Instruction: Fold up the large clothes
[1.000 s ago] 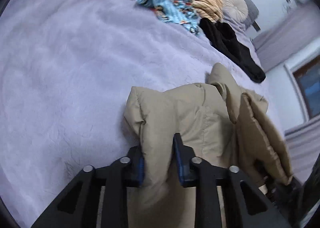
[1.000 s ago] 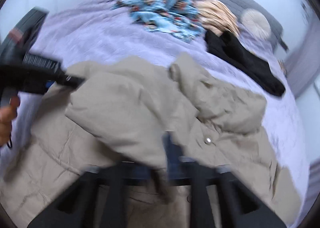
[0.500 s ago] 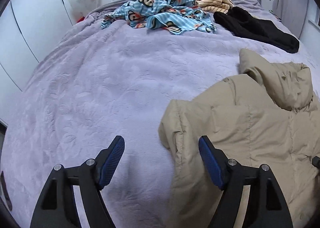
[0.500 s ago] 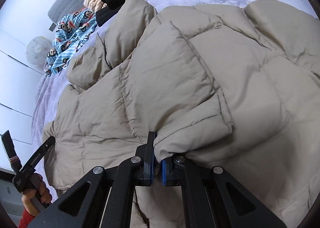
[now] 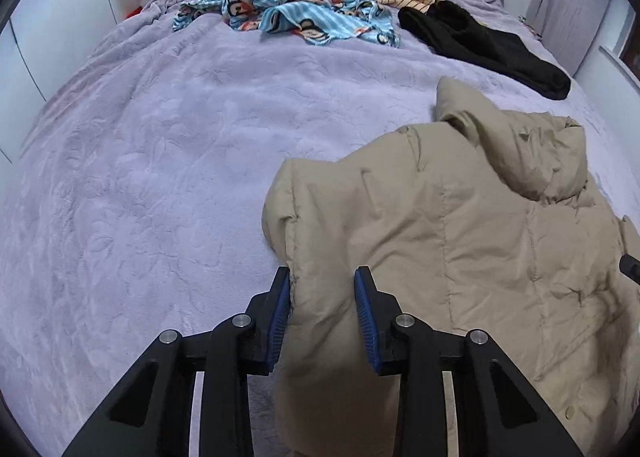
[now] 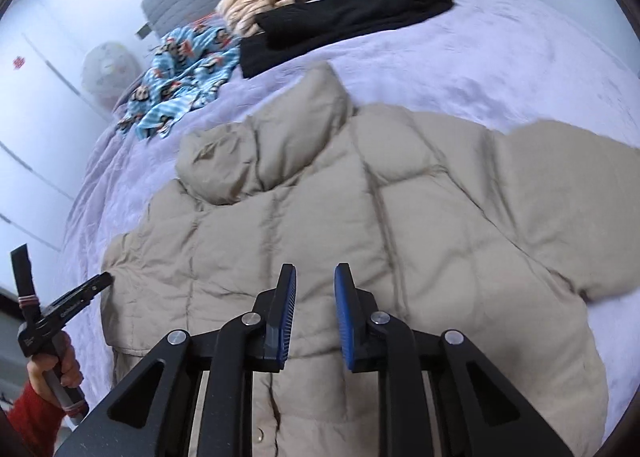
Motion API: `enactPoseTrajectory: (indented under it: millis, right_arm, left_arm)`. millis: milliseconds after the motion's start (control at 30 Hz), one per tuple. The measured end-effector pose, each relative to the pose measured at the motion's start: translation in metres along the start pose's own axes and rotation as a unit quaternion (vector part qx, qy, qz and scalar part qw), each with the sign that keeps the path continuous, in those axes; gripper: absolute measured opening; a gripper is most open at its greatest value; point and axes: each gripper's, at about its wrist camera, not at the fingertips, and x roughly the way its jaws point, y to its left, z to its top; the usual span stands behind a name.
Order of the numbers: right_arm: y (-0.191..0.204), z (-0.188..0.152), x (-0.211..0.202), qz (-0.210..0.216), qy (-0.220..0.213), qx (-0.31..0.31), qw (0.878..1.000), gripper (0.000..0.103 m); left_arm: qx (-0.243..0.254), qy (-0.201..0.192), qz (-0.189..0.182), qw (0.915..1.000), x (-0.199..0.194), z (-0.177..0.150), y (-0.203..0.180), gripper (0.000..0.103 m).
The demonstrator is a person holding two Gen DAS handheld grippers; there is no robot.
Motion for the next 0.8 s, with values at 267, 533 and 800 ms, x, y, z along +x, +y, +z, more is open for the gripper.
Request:
enactPoseTrajectory:
  millis: [267,533,800]
  right_arm:
    - [-0.009,0.0,0.082,-0.042,0.042,-0.055,0.997,0.002]
    - [-0.033,-0.005,0.045,-0.082,0.021,-0.055,0.995,0.003]
    - [-0.079,-0.016,-0.003,-0.073,0.034,0.027,0.996,0.008]
  left_arm:
    - [0.013,-0.003,0.022,0.9997,0.026,-0.014,-0.01,0.036]
    - [0.006,-0.005,0.042,0.9991,0.006,-0.004,-0.008,0.036]
    - [0.005,-0.007,0.044,0.999,-0.044,-0.01,-0.025,0.036]
